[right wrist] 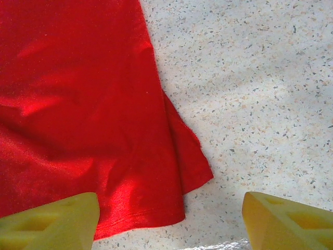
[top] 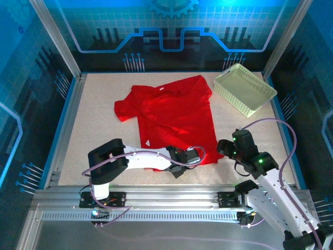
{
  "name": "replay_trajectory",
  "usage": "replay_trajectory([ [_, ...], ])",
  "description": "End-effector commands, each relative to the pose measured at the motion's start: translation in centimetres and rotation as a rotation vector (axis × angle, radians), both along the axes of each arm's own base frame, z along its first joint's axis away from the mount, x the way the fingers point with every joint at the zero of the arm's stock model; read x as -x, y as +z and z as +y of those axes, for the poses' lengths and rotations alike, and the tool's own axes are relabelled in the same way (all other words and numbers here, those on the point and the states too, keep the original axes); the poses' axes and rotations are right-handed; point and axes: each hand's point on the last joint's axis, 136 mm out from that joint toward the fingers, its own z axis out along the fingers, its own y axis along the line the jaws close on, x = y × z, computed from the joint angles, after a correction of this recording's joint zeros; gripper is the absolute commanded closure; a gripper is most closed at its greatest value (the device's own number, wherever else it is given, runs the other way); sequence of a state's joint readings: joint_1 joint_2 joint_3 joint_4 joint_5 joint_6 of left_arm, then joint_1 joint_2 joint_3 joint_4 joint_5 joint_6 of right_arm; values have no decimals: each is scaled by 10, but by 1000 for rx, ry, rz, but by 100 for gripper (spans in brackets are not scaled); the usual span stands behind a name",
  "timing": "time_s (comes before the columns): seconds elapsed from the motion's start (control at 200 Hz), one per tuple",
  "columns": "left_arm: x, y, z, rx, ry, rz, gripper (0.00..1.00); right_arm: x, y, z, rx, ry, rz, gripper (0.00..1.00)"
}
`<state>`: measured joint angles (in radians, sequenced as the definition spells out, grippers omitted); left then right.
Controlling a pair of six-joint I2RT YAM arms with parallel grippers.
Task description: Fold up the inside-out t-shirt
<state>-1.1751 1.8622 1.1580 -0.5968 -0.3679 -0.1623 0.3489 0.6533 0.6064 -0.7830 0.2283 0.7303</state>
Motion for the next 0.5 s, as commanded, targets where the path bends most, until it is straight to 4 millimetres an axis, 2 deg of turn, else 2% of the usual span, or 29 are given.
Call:
replay_trajectory([
  [0.0, -9, 6, 7, -2, 37, -44, 70, -4, -1, 3, -7, -5, -9, 26],
  [0.11, -14, 21, 5, 58, 64, -74, 81, -6, -3, 7, -13, 11, -3, 26],
  [0.255, -15, 42, 6, 172, 97, -96, 91, -8, -7, 11, -16, 36, 11, 26],
  [0.375, -10, 55, 16, 241, 116, -111, 96, -8, -15, 13, 3, 51, 45, 26],
  [0.495, -3, 61, 29, 283, 144, -112, 97, -7, -27, 18, 21, 63, 101, 27],
])
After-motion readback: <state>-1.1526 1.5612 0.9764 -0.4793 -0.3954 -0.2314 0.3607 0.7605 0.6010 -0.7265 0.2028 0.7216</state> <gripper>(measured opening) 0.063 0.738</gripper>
